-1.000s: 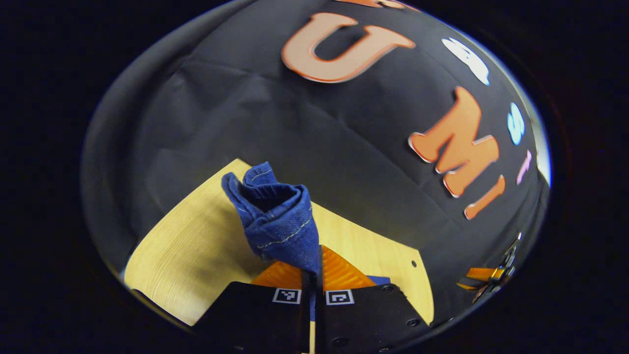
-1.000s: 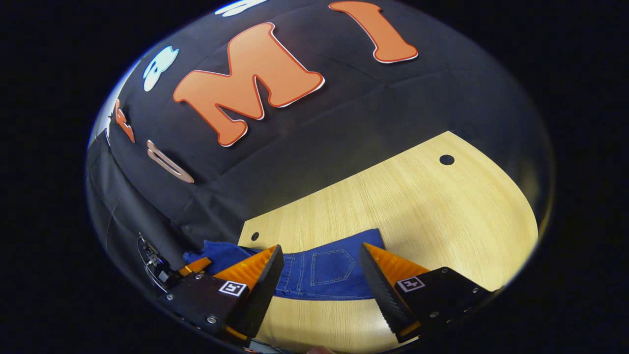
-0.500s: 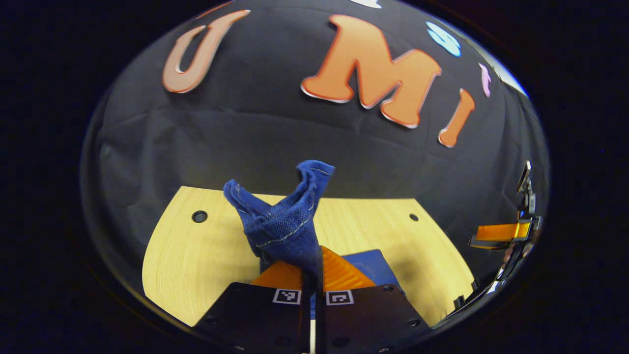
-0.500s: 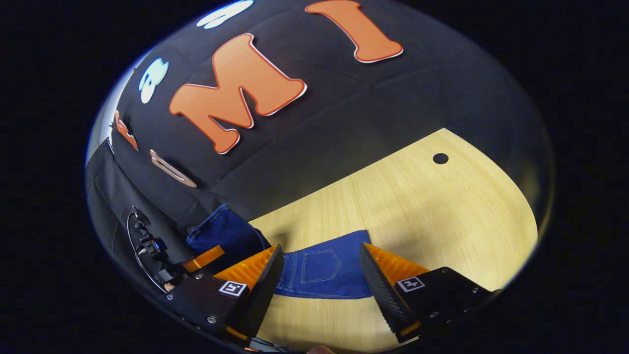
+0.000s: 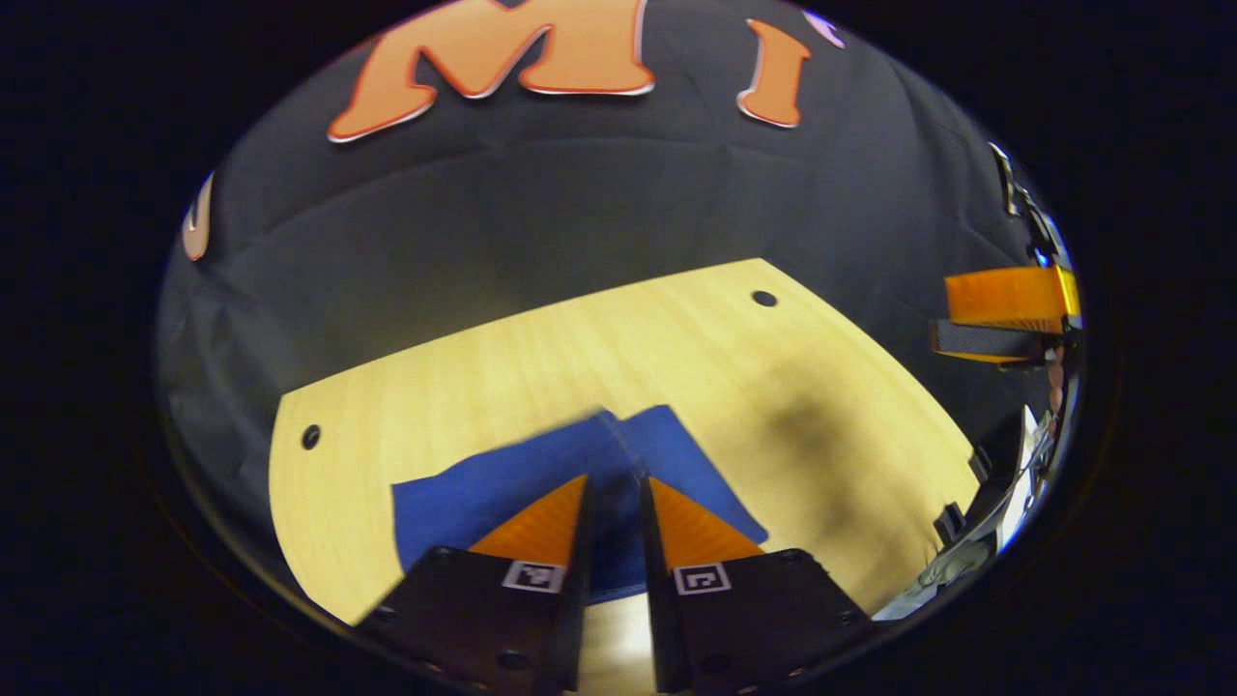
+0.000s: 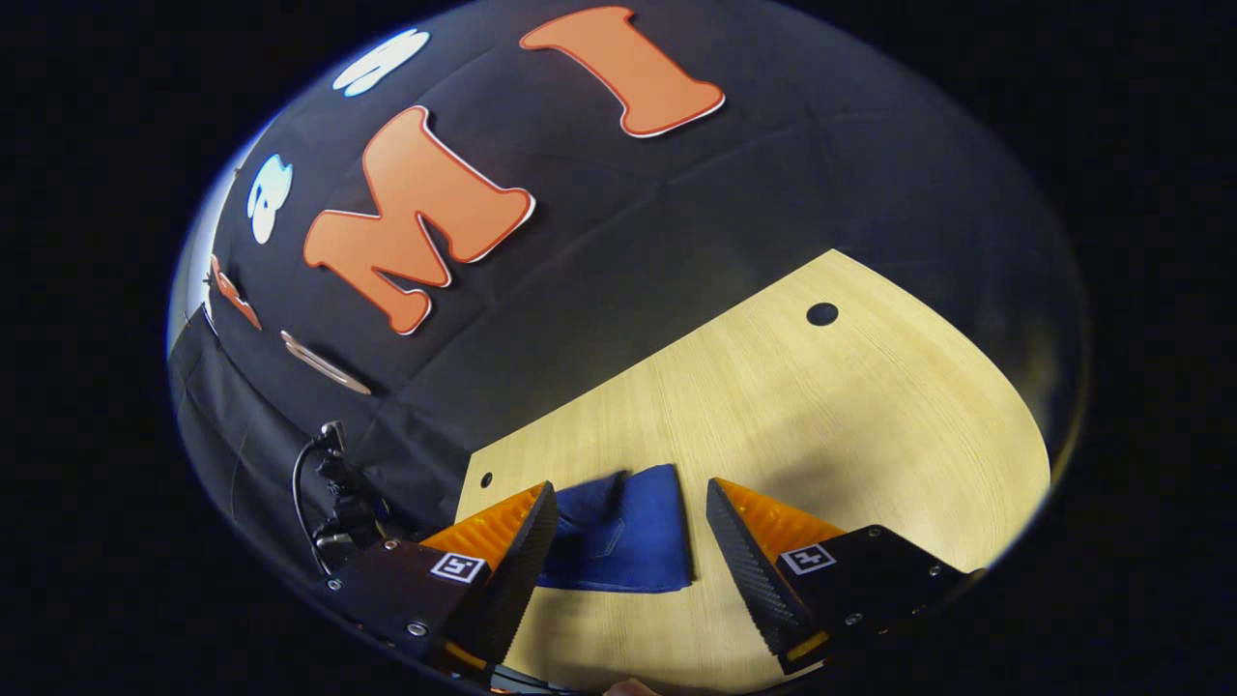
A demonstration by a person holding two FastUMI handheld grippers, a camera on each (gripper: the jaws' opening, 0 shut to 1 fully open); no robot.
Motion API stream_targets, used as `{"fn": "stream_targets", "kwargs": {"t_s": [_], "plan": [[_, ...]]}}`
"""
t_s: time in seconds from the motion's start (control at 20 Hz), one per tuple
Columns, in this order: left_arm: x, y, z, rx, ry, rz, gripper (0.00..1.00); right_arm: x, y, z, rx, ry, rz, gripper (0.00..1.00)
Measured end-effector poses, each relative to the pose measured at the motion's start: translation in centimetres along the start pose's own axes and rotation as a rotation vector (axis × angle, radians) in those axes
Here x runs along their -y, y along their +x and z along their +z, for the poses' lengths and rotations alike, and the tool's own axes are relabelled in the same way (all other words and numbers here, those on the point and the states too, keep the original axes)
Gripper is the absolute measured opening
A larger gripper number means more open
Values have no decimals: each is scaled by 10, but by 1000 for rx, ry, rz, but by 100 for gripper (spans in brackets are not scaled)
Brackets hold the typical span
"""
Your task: Grasp the waist and the cuffs of the jeans and fold them to make the two legs overlap; first hold the waist and fold one-third of the jeans toward the cuffs, then hold the cuffs and fold the remaining one-third in the same direction to finish folding.
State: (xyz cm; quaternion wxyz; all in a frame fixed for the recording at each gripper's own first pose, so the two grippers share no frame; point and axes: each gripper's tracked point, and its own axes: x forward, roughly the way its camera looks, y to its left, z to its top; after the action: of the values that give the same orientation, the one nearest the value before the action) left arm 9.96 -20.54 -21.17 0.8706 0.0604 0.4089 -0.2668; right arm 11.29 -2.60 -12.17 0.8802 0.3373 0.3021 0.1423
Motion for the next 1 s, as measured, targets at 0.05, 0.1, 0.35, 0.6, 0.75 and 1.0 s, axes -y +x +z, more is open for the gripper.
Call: {"fn": "stream_targets", "kwargs": {"t_s": [0.05, 0.1, 0.35, 0.6, 0.75, 1.0], "plan": [[7, -1, 0, 3, 4, -20, 38, 3, 2, 1, 3, -6, -3, 95], [12, -2, 0, 9, -1, -33, 46, 6, 3, 2, 9, -12, -10, 95], [-28, -39, 21, 126, -41, 52, 75, -7, 11, 16, 98, -113, -11, 95], [-77, -97, 61, 360, -47, 187, 83, -46, 14, 30, 211, -291, 0, 98], [-98, -139, 77, 469, -43, 267, 83, -72, 12, 32, 267, -360, 25, 97], [-124, -216, 98, 677, -53, 378, 83, -116, -1, 37, 372, -467, 61, 97]]}}
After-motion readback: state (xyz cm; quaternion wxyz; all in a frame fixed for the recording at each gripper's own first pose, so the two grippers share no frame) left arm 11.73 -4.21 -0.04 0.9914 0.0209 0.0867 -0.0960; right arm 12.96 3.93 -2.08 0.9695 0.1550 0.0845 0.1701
